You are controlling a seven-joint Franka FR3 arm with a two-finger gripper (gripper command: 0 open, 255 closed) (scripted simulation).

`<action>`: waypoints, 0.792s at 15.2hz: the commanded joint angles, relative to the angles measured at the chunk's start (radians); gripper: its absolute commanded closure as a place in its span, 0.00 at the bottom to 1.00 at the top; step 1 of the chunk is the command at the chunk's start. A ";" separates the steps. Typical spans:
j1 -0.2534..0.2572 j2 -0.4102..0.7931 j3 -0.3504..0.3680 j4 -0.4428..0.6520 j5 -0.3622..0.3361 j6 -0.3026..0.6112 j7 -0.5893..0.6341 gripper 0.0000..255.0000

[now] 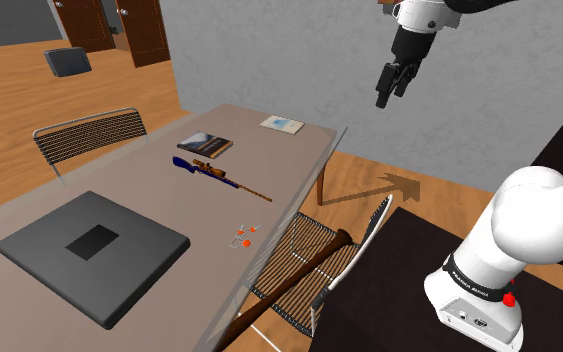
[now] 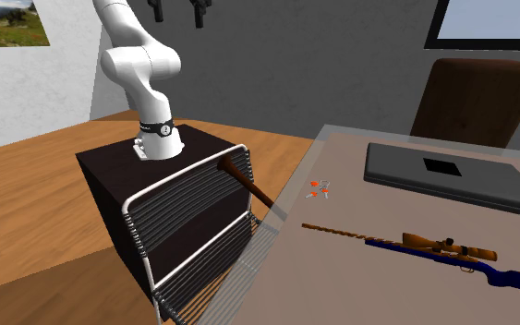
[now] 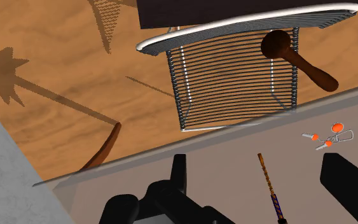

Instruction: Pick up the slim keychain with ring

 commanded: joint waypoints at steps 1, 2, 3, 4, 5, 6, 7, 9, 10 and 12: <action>0.000 0.000 0.000 0.000 0.000 0.000 0.000 0.00; 0.005 0.014 0.008 -0.017 0.007 0.027 0.012 0.00; 0.011 0.028 0.016 -0.033 0.013 0.053 0.024 0.00; 0.016 0.044 0.025 -0.047 0.019 0.080 0.036 0.00; 0.022 0.062 0.033 -0.061 0.026 0.108 0.047 0.00; 0.027 0.080 0.041 -0.073 0.032 0.135 0.059 0.00; 0.033 0.100 0.050 -0.084 0.038 0.163 0.070 0.00; 0.043 0.143 0.067 -0.103 0.049 0.218 0.093 0.00; 0.049 0.167 0.076 -0.111 0.055 0.246 0.104 0.00; 0.060 0.217 0.093 -0.122 0.064 0.302 0.126 0.00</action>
